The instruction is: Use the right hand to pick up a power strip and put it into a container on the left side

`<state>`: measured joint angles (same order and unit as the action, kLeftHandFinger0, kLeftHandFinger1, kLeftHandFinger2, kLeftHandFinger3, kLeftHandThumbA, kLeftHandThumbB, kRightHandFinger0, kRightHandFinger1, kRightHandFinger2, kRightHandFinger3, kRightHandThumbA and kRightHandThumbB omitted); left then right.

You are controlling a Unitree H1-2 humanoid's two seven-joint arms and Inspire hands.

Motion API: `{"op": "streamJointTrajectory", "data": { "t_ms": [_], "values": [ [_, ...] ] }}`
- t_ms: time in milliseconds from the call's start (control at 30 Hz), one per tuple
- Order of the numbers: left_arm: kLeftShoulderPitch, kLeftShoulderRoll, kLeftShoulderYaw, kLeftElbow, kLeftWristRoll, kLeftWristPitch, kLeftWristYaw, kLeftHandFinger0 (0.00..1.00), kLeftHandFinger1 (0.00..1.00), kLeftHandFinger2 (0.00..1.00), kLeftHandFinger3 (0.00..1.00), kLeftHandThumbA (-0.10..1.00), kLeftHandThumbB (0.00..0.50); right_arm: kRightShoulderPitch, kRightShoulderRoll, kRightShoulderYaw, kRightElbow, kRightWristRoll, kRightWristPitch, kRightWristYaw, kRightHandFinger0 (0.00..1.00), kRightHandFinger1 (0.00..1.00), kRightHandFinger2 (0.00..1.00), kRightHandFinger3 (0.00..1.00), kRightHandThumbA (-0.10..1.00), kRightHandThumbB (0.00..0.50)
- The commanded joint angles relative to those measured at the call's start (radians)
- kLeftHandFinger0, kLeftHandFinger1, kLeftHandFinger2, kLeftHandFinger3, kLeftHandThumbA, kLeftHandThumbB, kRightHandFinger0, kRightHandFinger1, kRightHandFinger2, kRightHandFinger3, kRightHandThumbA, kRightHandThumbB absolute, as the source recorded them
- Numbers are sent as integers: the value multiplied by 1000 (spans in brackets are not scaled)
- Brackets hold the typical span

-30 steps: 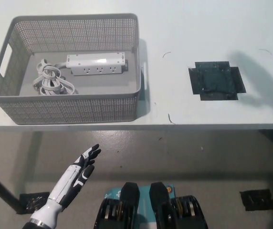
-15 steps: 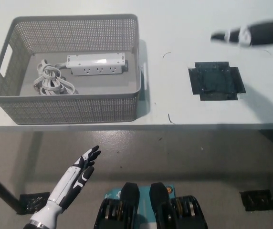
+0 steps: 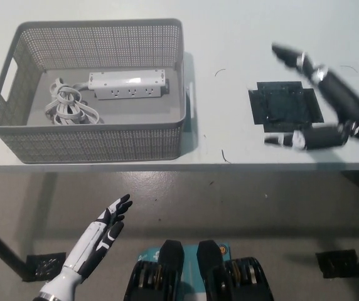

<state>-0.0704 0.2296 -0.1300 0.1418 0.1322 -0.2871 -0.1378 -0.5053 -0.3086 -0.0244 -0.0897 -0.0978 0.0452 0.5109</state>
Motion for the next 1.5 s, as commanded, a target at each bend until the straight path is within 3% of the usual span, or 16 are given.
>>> {"op": "streamJointTrajectory", "data": {
  "t_ms": [0,100,267,433,900,1100,1200,1467],
  "values": [
    [-24,9,7,0,4,-38,-1,1000,1000,1000,1000,1000,153,50,31,-26,43,68,-119,-76,1000,1000,1000,1000,1000,326],
    [-26,9,9,1,6,-39,2,1000,1000,1000,1000,1000,160,98,65,-35,92,71,-160,-107,1000,1000,1000,1000,1000,328],
    [-34,5,17,16,-5,-65,7,1000,1000,1000,1000,1000,156,177,107,-43,134,117,-181,-115,1000,1000,1000,1000,1000,287],
    [-39,0,31,29,-5,-89,18,1000,1000,1000,1000,1000,169,268,160,-42,112,156,-182,-134,1000,1000,1000,1000,1000,297],
    [-63,1,57,48,-7,-93,20,1000,1000,1000,1000,1000,186,441,198,-35,123,199,-231,-146,1000,1000,1000,1000,1000,199],
    [-67,-4,64,64,-16,-106,19,1000,1000,1000,1000,1000,181,456,182,-37,173,191,-248,-157,1000,1000,1000,1000,1000,223],
    [-56,-7,65,51,-9,-96,20,1000,1000,1000,1000,1000,183,444,176,-27,196,185,-245,-154,1000,1000,1000,1000,1000,262],
    [-63,-10,74,58,-7,-100,21,1000,1000,1000,1000,1000,179,408,166,-9,205,162,-209,-160,1000,1000,1000,1000,1000,265]
  ]
}}
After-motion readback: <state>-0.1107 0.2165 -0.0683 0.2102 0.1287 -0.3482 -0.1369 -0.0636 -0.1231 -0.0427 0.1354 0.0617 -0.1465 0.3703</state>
